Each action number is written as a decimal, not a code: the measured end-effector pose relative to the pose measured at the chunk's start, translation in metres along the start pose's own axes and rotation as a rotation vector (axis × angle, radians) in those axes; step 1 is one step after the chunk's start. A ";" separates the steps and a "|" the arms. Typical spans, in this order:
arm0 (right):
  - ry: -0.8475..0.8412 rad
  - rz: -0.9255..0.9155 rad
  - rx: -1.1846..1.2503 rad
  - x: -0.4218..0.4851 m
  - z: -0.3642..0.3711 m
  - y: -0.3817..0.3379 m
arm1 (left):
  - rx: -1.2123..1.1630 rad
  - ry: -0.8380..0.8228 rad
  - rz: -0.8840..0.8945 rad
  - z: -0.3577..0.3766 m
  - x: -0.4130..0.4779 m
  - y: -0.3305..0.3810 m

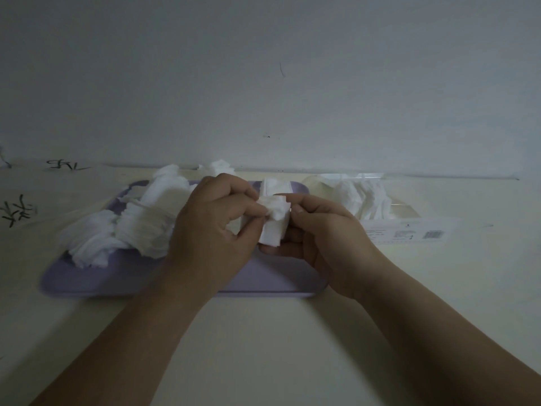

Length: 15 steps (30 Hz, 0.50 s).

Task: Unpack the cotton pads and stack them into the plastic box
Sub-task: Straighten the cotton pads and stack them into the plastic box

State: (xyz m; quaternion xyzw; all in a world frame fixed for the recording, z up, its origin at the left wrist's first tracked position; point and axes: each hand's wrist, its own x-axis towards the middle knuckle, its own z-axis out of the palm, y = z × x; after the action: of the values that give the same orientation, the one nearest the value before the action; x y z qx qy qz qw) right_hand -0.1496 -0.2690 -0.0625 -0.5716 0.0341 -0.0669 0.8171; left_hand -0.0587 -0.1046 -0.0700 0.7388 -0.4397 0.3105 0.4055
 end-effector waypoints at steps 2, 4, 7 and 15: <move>-0.012 0.027 0.048 0.000 0.001 -0.001 | 0.029 0.012 0.058 -0.001 0.001 0.002; -0.025 0.042 0.067 0.000 0.001 -0.003 | 0.023 0.006 0.086 0.000 0.001 0.004; -0.035 0.057 0.050 0.000 0.001 -0.004 | -0.023 -0.011 0.065 0.002 0.001 0.004; 0.037 -0.002 -0.037 0.002 0.000 0.002 | -0.006 -0.036 0.083 0.003 0.001 0.003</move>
State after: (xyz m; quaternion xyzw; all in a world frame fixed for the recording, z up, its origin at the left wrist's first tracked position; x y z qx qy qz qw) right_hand -0.1478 -0.2684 -0.0639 -0.5852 0.0497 -0.0778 0.8056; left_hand -0.0610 -0.1084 -0.0693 0.7243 -0.4779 0.3125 0.3864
